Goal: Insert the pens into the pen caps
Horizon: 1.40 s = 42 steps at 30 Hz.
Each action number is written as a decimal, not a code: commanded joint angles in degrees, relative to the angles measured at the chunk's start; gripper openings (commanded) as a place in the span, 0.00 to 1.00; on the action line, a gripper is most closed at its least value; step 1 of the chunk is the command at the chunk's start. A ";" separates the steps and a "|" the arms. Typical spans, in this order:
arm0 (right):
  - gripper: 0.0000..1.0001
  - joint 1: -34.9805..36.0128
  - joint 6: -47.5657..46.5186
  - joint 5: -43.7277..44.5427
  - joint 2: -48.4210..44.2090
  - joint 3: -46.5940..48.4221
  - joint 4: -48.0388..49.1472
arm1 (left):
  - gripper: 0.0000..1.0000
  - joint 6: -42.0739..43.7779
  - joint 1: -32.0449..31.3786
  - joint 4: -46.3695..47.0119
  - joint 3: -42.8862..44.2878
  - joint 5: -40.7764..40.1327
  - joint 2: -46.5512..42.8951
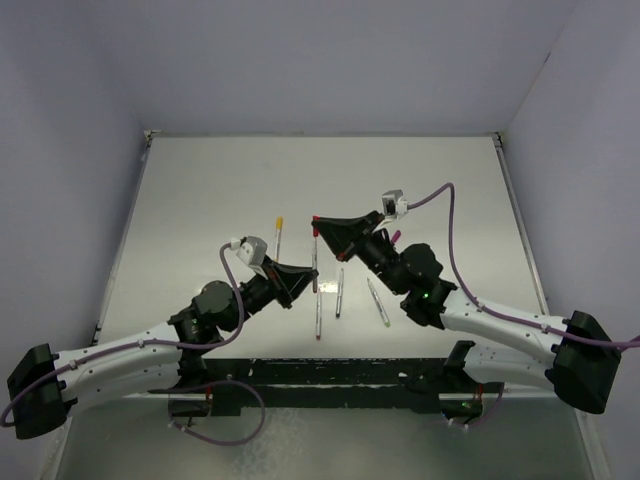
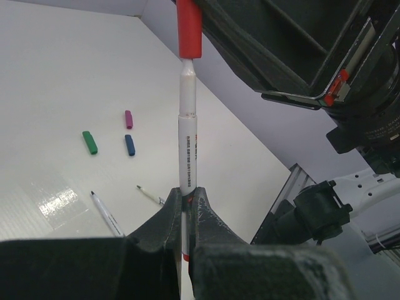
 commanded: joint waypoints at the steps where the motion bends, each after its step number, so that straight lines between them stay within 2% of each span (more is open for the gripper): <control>1: 0.00 0.60 0.04 0.30 -0.46 -0.07 2.49 | 0.00 0.95 -0.21 1.91 -0.06 -0.86 -0.92; 12: 0.00 2.06 1.16 -2.44 1.70 -1.04 2.84 | 0.00 1.37 -0.24 4.24 0.33 -0.92 1.20; 34: 0.00 5.77 0.58 -5.71 3.06 -3.65 -6.83 | 0.00 7.89 -0.22 6.80 6.06 -4.99 -1.22; 42: 0.00 6.19 0.53 -11.32 3.87 -3.74 -5.62 | 0.00 8.64 -0.13 11.43 6.26 -5.17 -1.35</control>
